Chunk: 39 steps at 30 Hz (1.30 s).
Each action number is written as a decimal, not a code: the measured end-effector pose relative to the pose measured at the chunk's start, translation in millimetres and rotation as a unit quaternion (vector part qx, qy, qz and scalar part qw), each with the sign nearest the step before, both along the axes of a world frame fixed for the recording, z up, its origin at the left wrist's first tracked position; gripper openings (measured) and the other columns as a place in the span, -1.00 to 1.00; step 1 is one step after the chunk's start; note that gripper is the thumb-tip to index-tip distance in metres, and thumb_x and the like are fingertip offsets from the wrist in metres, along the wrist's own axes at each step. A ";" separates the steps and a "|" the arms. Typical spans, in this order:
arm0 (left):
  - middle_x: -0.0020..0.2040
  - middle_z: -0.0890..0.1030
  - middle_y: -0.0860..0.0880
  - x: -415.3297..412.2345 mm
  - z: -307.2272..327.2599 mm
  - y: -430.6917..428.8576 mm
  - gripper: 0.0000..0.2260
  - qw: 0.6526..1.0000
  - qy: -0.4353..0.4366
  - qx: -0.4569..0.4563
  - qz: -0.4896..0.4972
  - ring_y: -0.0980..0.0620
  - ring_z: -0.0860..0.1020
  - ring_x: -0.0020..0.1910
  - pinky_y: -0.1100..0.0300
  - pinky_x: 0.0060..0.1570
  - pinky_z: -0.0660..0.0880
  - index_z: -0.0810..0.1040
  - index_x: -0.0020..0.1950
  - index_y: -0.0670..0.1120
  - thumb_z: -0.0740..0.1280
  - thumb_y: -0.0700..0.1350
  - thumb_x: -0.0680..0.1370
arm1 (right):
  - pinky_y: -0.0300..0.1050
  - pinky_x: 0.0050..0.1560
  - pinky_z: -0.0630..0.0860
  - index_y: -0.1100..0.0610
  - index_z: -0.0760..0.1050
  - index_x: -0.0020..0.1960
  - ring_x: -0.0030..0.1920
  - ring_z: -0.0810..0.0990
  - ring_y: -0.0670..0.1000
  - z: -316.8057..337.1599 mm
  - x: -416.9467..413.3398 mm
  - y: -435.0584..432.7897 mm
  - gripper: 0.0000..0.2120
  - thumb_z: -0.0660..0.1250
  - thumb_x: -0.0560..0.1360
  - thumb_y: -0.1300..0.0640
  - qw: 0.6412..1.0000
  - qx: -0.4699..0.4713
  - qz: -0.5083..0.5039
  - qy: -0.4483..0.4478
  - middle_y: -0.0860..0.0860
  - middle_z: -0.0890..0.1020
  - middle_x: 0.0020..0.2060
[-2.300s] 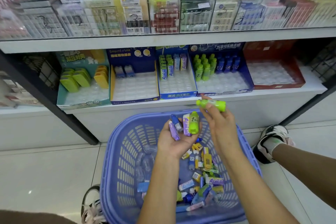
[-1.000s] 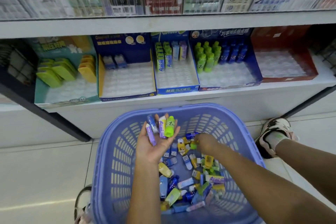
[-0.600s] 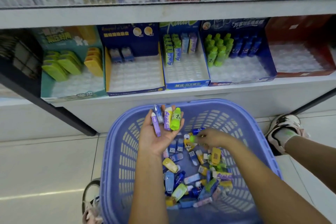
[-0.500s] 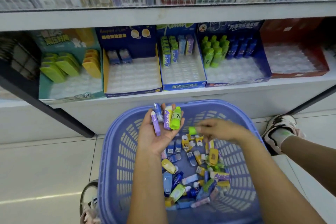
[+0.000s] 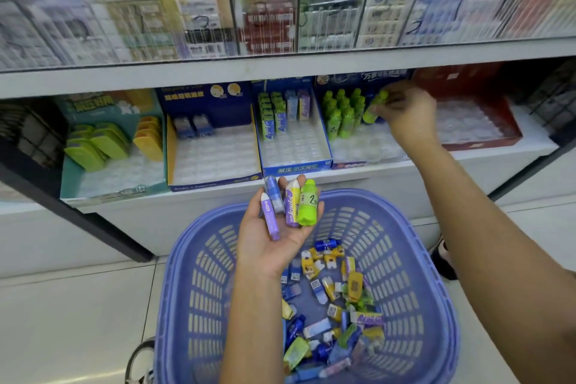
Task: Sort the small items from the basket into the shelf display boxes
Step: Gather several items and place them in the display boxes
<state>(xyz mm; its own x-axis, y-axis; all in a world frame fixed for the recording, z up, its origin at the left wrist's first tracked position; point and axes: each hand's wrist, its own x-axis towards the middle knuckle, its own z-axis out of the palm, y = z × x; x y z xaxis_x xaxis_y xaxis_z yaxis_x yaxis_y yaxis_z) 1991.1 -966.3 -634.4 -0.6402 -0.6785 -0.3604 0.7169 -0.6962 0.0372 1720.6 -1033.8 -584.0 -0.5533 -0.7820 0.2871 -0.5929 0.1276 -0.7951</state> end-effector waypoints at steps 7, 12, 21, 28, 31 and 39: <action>-0.01 0.68 -0.12 -5.4 -3.7 0.9 -0.64 1.000 -0.003 -0.004 -0.010 -0.14 0.54 0.23 -0.13 0.02 0.56 0.69 -0.16 -0.15 0.19 0.01 0.59 | -0.22 -0.12 0.47 0.24 0.56 0.10 -0.08 0.64 0.11 -27.8 -4.3 -23.1 -0.67 0.49 0.36 0.22 0.993 0.076 0.032 0.088 0.19 0.66 -0.08; -0.03 0.68 -0.11 -6.3 -9.4 -0.6 -0.66 1.000 -0.019 -0.004 -0.003 -0.15 0.58 0.18 -0.14 0.01 0.55 0.69 -0.15 -0.15 0.20 0.00 0.58 | -0.22 -0.17 0.46 0.24 0.56 0.02 -0.20 0.57 -0.02 -30.1 -4.2 -23.9 -0.71 0.51 0.34 0.23 0.993 0.091 0.023 0.078 0.15 0.67 -0.11; 0.10 0.64 -0.23 -12.4 -3.7 0.2 -0.63 0.997 -0.060 0.019 0.038 -0.20 0.62 0.05 -0.20 0.09 0.48 0.56 0.12 -0.15 0.20 0.11 0.59 | -0.08 -0.05 0.45 0.27 0.45 0.19 0.05 0.58 0.20 -7.9 12.7 -7.2 -0.56 0.46 0.36 0.25 0.979 0.154 0.016 0.129 0.24 0.60 0.04; 0.15 0.63 -0.18 -17.5 -1.9 -2.9 -0.63 0.994 -0.090 -0.025 0.063 -0.11 0.64 0.04 -0.08 0.06 0.55 0.59 0.09 -0.15 0.20 0.12 0.57 | -0.19 -0.38 0.49 0.18 0.55 -0.17 -0.44 0.56 -0.06 -4.0 105.6 72.2 -0.71 0.49 0.35 -0.03 0.936 0.229 0.189 -0.191 0.06 0.62 -0.38; 0.05 0.67 -0.15 -18.4 -2.8 -1.8 -0.55 0.988 -0.123 -0.064 0.061 -0.08 0.66 -0.01 -0.06 0.04 0.58 0.68 -0.02 -0.18 0.16 0.14 0.58 | -0.38 -0.45 0.39 0.19 0.56 0.01 -0.47 0.53 -0.21 -12.5 118.8 85.9 -0.76 0.48 0.39 0.13 0.917 0.236 0.210 -0.244 0.00 0.61 -0.34; 0.11 0.65 -0.17 -22.9 4.2 -2.2 -0.63 0.985 -0.145 -0.062 0.065 -0.11 0.64 0.08 -0.10 0.02 0.55 0.49 0.25 -0.12 0.18 0.11 0.59 | -0.38 -0.35 0.47 0.22 0.48 0.09 -0.40 0.57 -0.19 -9.4 88.8 72.3 -0.71 0.45 0.41 0.24 0.952 0.058 0.090 -0.287 0.02 0.57 -0.23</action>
